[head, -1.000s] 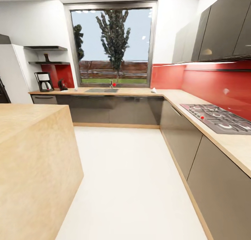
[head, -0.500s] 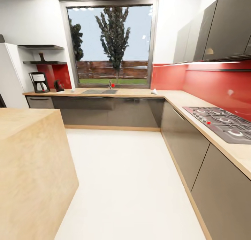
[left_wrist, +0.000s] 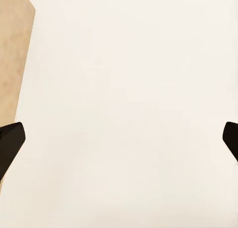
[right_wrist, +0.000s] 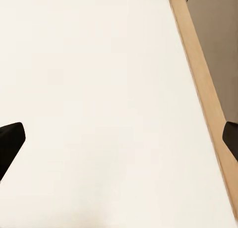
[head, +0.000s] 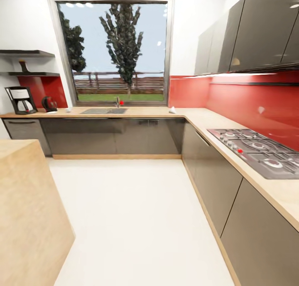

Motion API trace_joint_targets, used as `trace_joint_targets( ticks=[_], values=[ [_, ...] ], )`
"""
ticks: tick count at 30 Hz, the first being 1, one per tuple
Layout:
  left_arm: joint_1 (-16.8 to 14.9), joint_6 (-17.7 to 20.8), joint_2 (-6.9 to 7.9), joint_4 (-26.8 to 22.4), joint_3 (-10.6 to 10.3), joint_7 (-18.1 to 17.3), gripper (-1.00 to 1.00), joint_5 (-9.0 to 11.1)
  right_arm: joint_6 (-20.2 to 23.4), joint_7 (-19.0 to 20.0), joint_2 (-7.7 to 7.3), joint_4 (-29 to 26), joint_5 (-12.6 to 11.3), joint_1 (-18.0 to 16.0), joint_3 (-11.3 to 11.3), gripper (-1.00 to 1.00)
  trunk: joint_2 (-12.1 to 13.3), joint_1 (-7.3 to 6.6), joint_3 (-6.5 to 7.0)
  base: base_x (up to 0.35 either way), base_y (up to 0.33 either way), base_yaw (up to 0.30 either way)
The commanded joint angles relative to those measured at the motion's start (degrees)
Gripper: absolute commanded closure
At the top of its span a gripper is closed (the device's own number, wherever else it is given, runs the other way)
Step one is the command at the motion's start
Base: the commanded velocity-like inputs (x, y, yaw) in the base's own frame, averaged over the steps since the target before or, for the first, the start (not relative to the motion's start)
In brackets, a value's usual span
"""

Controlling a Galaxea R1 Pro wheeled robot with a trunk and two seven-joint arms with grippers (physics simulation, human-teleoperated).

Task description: Set up a coffee station on the kitchen countertop: keep the coffee maker on the countertop, move the bottle of coffee from the kitchen shelf to the counter next to the coffee maker, place a paper coffee filter on top of the coffee maker, put the saucer next to the coffee maker with the coffee cup on the saucer, and place the electric kettle next to the coffee maker.

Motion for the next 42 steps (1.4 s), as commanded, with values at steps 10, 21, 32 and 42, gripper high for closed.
trace_joint_targets(
  ticks=[10,21,32,42],
  values=[
    [-0.04,-0.26,-0.02,0.05,0.2,-0.01,-1.0,-0.01,-0.18,-0.02,0.01,0.04,0.02,-0.04,-0.04,-1.0,-0.03,0.03,-0.06,0.34,0.041,-0.002],
    [-0.04,-0.28,-0.02,0.05,0.2,-0.01,-1.0,-0.01,-0.18,-0.01,0.0,0.04,0.02,-0.04,-0.04,-1.0,-0.03,0.03,-0.06,0.34,0.094,0.0],
    [-0.04,-0.28,-0.02,0.05,0.18,-0.01,-1.0,-0.02,-0.19,-0.01,0.0,0.13,0.02,-0.05,-0.04,-1.0,-0.03,0.03,-0.06,0.34,0.038,0.0],
    [-0.04,-0.28,-0.02,0.05,0.2,-0.01,-1.0,-0.02,-0.18,-0.01,0.0,0.13,0.02,-0.04,-0.04,-1.0,-0.03,0.03,-0.06,0.34,0.0,0.0]
  ],
)
